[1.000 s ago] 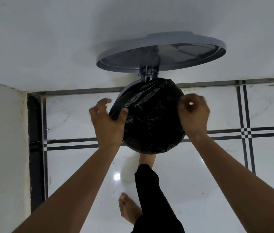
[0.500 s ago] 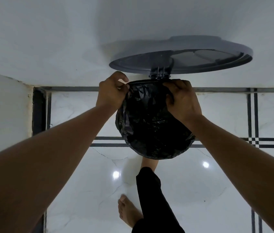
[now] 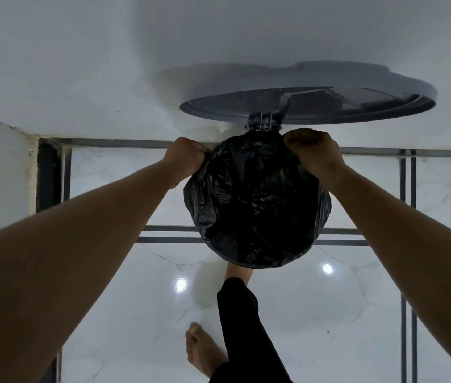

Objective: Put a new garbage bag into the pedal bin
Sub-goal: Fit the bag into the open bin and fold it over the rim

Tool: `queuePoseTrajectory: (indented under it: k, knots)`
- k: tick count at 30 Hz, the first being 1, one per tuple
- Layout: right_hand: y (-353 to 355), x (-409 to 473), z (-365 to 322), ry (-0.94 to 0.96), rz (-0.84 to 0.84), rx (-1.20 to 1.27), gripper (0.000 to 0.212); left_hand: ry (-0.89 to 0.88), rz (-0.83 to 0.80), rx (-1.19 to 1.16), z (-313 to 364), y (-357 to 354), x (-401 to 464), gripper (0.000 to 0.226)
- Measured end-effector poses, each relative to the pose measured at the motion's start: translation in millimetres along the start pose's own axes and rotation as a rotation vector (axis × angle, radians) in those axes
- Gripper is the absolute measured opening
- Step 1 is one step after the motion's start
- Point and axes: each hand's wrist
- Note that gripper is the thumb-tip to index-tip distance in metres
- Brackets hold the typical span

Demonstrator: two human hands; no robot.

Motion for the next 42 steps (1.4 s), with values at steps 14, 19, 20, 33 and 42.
queuePoseTrajectory:
  k: [14,19,20,33,42]
  knots:
    - [-28,-93,90,-0.311,0.538,0.541,0.02,0.031,0.374,-0.776,-88,-71,-94,0.025]
    - [-34,-100,114,-0.403,0.292,0.973,0.013,0.021,0.441,-0.812,-99,-67,-89,0.02]
    - [-33,-99,118,-0.405,0.274,0.995,0.016,0.027,0.444,-0.8,-100,-65,-87,0.023]
    - [-20,-109,118,-0.601,-0.068,1.276,0.013,0.471,0.178,-0.994,-105,-79,-90,0.025]
    - [-19,-103,122,-0.617,-0.108,1.304,0.038,0.385,0.018,-1.402,-93,-75,-99,0.042]
Point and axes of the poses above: each hand's wrist, its own x-axis towards the middle knuckle, its own y-axis out of the back of the hand, z = x × y, and after that the axes turned 7 degrees about -z, right-handed
